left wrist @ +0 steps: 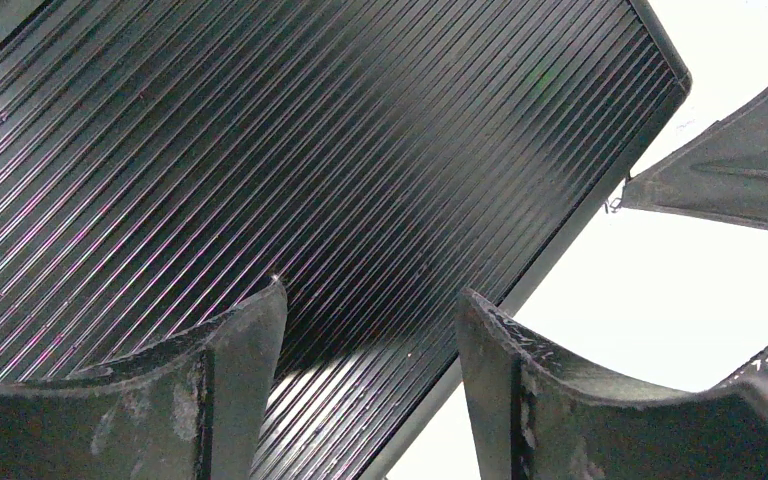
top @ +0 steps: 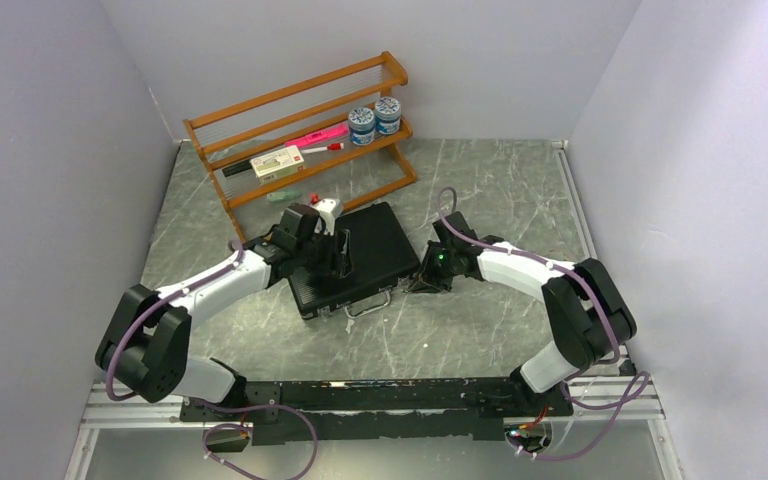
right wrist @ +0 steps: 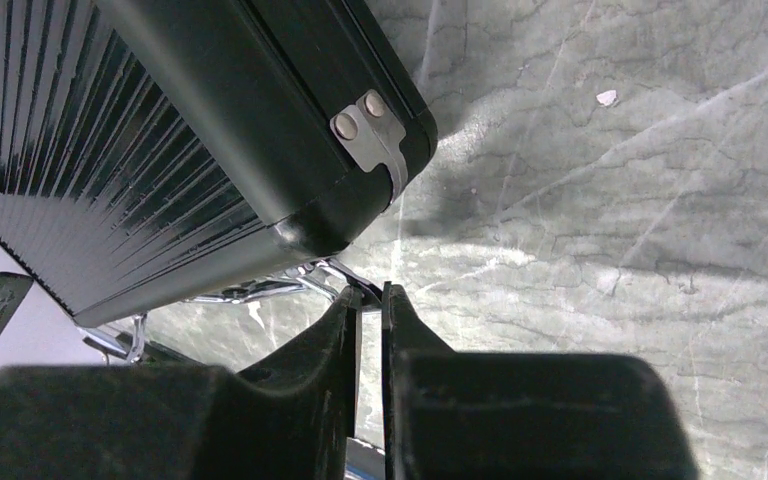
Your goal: Pack up texas hold em set
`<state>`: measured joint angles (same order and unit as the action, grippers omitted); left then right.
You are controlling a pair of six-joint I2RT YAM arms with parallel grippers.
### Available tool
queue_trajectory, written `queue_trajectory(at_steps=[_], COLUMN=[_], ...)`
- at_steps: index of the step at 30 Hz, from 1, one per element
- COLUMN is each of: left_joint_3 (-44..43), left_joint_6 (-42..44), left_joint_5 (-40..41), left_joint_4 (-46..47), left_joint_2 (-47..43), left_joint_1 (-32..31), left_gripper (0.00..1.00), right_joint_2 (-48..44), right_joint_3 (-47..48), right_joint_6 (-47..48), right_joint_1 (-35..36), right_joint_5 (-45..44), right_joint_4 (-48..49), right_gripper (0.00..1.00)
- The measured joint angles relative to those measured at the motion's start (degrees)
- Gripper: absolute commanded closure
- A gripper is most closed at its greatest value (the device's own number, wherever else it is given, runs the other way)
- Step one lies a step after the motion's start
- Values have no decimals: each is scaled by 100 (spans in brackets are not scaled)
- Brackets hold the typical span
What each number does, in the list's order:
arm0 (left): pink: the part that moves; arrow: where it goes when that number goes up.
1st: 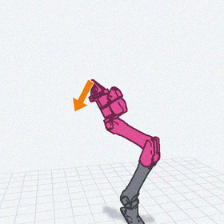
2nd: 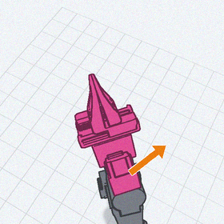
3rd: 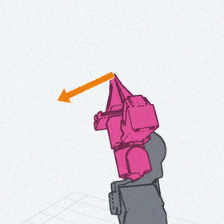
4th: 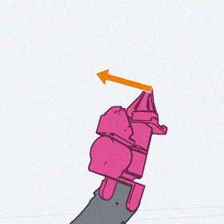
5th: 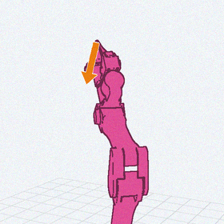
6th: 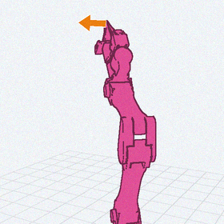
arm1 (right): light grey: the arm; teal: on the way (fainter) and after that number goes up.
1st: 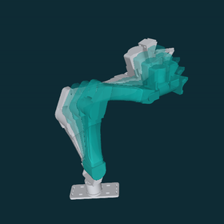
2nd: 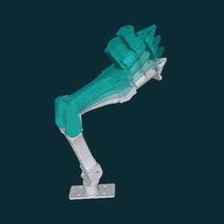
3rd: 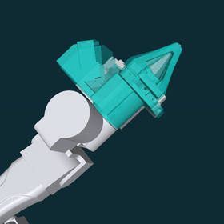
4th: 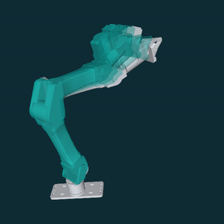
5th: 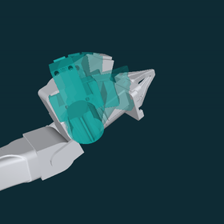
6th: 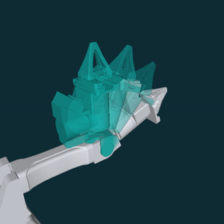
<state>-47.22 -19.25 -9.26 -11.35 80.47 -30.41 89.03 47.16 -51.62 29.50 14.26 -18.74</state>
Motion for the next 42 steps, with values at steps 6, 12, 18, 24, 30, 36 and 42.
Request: queue_trajectory(at_steps=[6,12,18,24,30,36,42], left_joint_3=[-105,-210,-310,-378,22,549,1270], left_joint_6=[-26,-133,-175,-623,-1502,-2262,-2771], left_joint_5=[-74,-227,-243,389,1585,2100,1611], left_joint_4=[-101,-164,-332,-940,-1622,-2044,-1950], left_joint_2=[72,155,155,-120,-1224,-2127,-2269], left_joint_1=[9,57,85,94,142,151,160], left_gripper=[30,30,27,16,9,14,34], right_joint_2=[-2,-26,-643,-1390,-1080,101,817], right_joint_3=[-280,-997,-1185,-817,-101,1027,1637], right_joint_6=[129,313,538,719,975,1405,1690], right_joint_1=[105,221,249,385,1064,1930,2350], right_joint_5=[-129,-433,-732,-684,-243,140,439], right_joint_4=[577,1932,2035,1886,1812,1462,1088], right_gripper=[81,78,72,62,48,52,57])
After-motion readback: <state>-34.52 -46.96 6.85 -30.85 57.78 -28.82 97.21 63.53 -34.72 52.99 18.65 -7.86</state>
